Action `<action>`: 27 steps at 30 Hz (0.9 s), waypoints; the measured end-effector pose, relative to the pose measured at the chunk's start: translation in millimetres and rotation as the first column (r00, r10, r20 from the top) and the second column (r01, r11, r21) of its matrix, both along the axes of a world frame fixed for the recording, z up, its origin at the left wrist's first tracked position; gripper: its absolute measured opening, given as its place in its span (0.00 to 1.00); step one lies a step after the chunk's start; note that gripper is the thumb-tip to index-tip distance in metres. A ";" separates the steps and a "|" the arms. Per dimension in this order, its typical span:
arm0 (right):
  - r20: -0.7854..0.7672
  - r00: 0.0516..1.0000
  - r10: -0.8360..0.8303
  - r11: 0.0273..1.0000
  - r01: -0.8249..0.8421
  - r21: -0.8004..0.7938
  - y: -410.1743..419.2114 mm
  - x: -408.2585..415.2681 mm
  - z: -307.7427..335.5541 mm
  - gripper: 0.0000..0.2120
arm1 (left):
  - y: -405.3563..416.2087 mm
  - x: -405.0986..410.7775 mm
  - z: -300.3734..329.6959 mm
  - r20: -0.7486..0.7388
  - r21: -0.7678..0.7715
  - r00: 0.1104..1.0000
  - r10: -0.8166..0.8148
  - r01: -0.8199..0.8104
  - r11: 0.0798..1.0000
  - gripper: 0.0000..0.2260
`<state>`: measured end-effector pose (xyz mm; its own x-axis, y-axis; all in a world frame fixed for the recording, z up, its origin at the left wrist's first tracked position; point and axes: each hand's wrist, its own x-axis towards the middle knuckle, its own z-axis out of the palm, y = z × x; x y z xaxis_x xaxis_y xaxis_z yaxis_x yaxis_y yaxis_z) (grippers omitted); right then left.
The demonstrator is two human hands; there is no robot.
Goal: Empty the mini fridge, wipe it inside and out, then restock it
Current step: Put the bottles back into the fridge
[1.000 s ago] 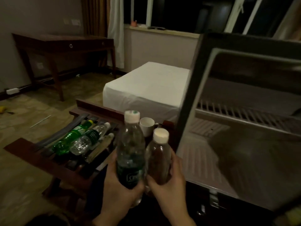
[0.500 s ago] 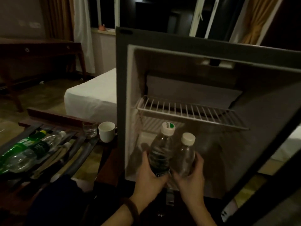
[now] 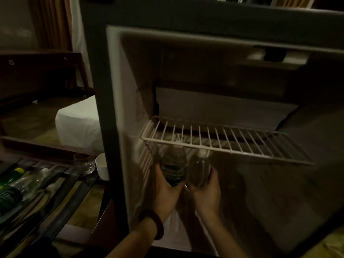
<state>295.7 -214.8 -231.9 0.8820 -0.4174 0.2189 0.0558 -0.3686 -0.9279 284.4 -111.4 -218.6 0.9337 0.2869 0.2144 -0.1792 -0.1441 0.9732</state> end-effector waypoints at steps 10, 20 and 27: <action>-0.066 0.994 0.090 0.995 -0.093 -0.042 8.7 21.6 -7.9 0.28 | 4.0 26.7 -5.9 -0.050 -0.032 0.998 -0.030 0.029 0.999 0.42; -0.018 1.000 0.010 0.993 -0.012 -0.116 21.7 -5.8 0.1 0.42 | 15.1 -9.9 8.0 -0.109 0.079 0.979 -0.171 0.180 0.980 0.41; 0.058 0.997 0.048 0.999 -0.047 -0.027 66.5 -95.2 26.7 0.27 | 28.5 -96.2 23.1 -0.091 0.178 0.985 -0.148 0.163 0.970 0.17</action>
<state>200.5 -148.3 -205.2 0.8859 -0.3690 0.2810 0.1281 -0.3877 -0.9129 188.1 -82.9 -195.5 0.9794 0.0990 0.1762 -0.1397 -0.2986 0.9441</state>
